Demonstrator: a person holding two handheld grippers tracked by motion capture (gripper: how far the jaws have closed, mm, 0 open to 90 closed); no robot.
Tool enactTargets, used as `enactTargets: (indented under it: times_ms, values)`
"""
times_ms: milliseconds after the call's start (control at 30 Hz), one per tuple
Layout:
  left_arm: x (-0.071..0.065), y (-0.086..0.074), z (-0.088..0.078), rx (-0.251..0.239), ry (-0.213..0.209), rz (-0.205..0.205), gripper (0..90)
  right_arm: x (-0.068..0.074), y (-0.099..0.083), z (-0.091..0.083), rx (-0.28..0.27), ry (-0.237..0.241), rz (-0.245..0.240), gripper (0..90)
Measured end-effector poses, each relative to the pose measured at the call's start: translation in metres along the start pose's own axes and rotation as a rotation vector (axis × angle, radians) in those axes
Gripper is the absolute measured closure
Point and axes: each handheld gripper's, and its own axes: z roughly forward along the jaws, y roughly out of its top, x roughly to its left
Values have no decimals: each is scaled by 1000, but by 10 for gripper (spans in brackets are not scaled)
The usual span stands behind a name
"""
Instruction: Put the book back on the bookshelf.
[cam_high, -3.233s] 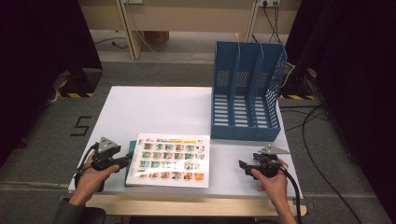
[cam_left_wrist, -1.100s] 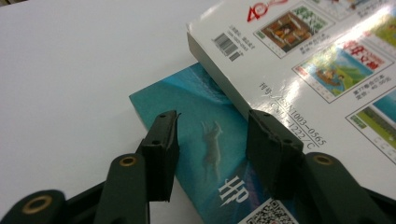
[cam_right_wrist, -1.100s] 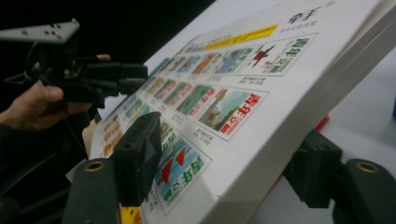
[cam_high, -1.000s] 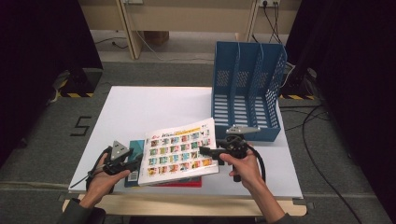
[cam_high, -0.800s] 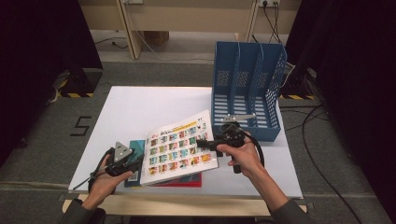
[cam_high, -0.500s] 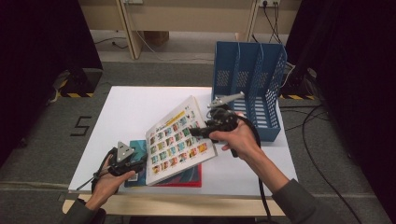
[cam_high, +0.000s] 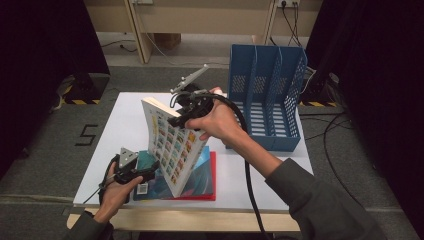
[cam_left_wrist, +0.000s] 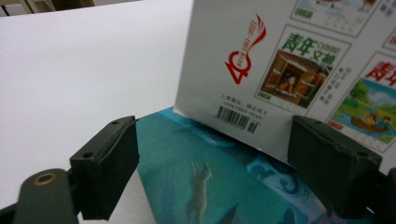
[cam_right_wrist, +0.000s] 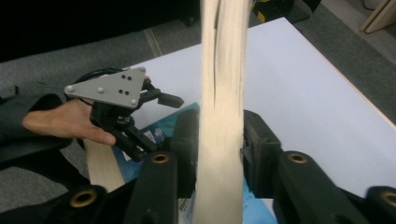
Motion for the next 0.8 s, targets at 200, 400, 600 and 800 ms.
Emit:
enactTargets:
  times_ms: [200,400,600,800]
  values:
    - [-2,0,1,5,0,4,160,6,-19,-7,-20,3,87,580]
    - [-3,-2,2,7,-5,4,160,16,-42,-12,-19,18,146,514]
    - [-4,-2,2,6,-4,8,160,25,-47,-11,-22,-82,43,607]
    - [2,-1,1,-14,11,-22,157,23,-29,-11,-14,-99,-123,691]
